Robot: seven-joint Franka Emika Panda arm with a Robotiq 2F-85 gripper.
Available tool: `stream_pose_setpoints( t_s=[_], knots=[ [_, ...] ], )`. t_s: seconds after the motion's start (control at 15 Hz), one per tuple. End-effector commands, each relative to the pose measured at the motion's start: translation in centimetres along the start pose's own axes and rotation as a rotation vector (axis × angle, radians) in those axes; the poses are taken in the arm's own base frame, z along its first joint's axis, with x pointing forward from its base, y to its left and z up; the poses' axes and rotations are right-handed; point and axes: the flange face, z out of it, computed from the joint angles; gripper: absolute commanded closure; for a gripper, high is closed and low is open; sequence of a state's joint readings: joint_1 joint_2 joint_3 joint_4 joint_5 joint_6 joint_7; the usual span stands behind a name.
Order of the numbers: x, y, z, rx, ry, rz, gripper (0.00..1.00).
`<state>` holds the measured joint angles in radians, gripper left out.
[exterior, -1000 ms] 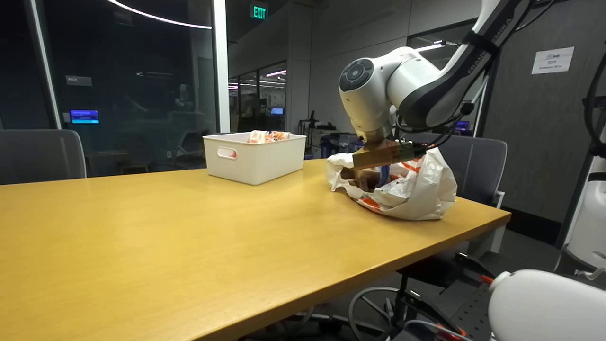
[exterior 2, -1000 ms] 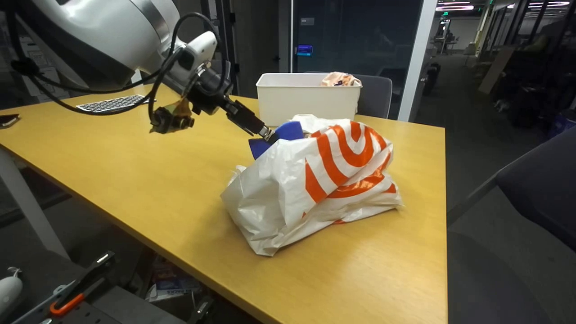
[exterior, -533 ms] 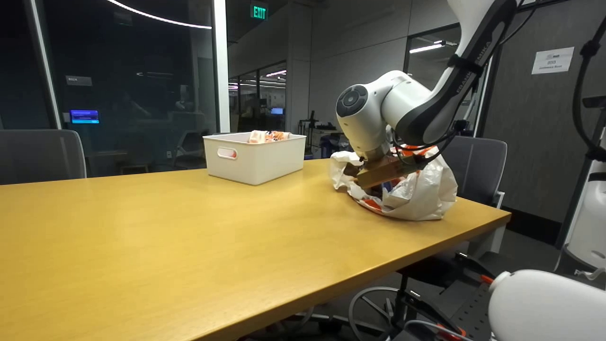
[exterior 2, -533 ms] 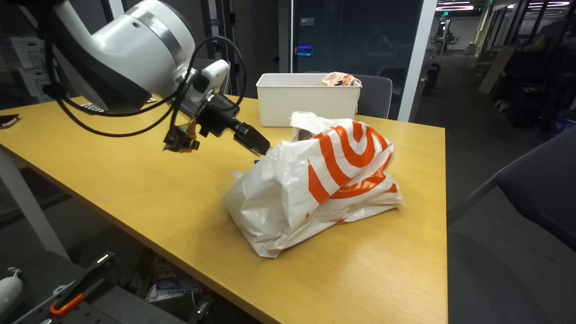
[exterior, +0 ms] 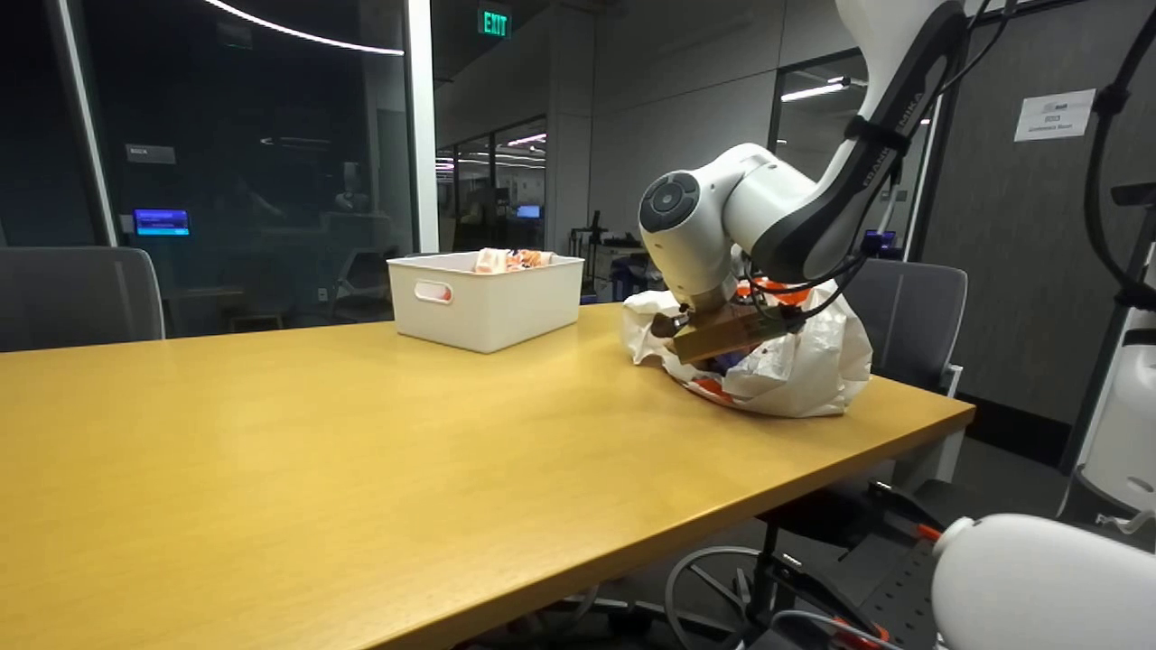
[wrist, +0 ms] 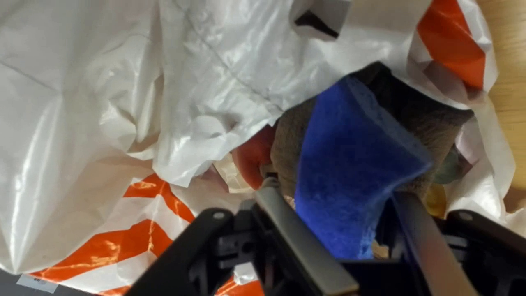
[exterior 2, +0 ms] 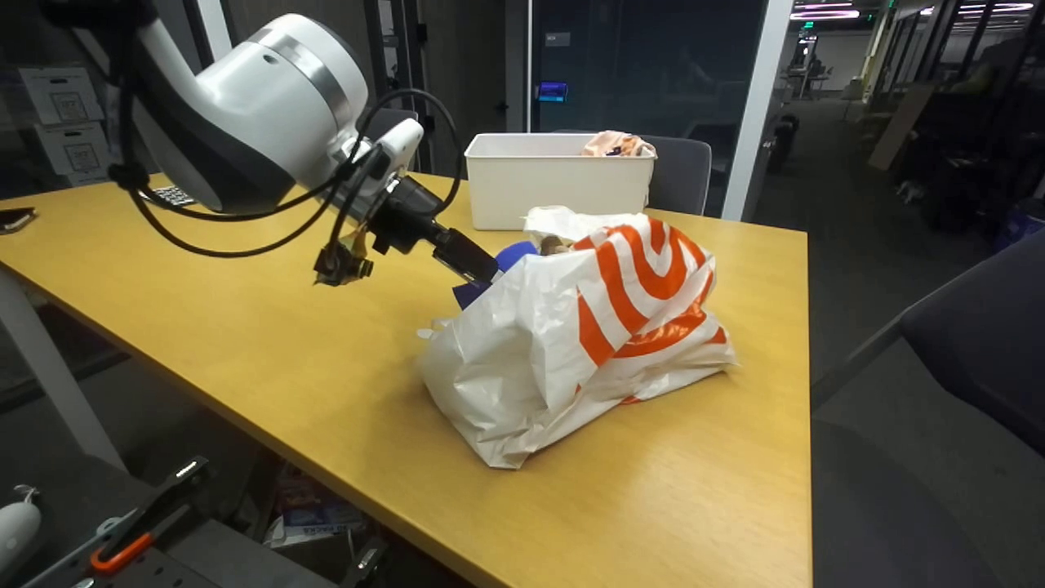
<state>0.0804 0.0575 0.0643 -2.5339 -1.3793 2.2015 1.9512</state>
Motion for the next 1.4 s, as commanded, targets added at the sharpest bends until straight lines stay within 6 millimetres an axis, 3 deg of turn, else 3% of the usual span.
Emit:
stream_pose_setpoints(
  t_s=[0.0, 0.13, 0.2, 0.4, 0.53, 0.87, 1.33],
  knots=[
    [0.6, 0.1, -0.6, 0.048, 0.043, 0.079, 0.16],
    [0.8, 0.0, -1.1, 0.076, 0.098, 0.124, 0.01],
    [0.9, 0.0, -1.2, 0.092, 0.122, 0.144, 0.00],
    [1.3, 0.1, -1.9, 0.175, 0.190, 0.228, 0.00],
    [1.1, -0.1, -2.6, 0.268, 0.135, 0.256, 0.00],
    [1.1, -1.4, -4.1, 0.464, 0.038, 0.177, 0.00],
    [2.2, -3.3, -3.1, 0.601, -0.056, 0.012, 0.00]
  ],
)
